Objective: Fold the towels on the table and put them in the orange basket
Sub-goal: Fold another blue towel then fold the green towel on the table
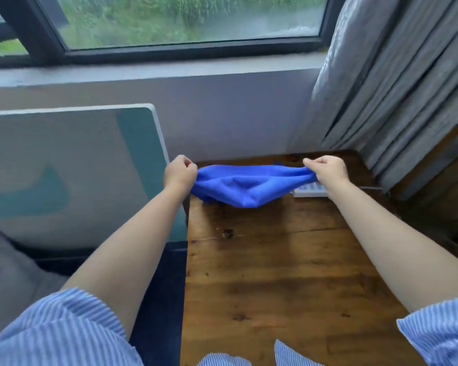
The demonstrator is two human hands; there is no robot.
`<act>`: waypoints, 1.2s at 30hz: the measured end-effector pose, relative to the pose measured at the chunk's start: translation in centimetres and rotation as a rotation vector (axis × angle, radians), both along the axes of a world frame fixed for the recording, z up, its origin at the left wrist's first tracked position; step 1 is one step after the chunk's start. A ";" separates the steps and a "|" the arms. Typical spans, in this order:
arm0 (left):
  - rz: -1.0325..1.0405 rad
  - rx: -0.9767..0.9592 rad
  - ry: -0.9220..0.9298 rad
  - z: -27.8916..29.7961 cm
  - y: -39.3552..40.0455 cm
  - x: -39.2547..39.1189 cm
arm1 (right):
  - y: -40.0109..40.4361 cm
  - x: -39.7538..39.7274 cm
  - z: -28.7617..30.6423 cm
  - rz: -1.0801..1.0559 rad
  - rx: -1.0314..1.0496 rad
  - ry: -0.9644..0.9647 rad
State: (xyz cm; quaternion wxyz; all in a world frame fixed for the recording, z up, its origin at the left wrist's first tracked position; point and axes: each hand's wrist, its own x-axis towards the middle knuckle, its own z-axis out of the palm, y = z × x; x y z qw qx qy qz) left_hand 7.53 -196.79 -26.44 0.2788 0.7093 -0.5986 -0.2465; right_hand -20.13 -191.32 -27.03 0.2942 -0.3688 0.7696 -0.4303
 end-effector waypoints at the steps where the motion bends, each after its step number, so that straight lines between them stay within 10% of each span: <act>1: -0.054 0.096 -0.071 -1.6 0.8 0.0 | 1.1 -0.1 -1.7 0.062 0.126 0.074; 16: -0.617 0.913 -0.817 -16.0 14.4 3.3 | 17.0 -0.8 -16.3 0.398 0.943 0.438; 28: -0.676 1.252 -0.966 -19.7 21.2 4.4 | 22.6 -0.2 -18.7 0.672 1.495 0.217; 36: -0.230 0.892 -0.799 -19.7 17.3 5.0 | 18.0 -1.2 -18.3 0.480 1.004 0.492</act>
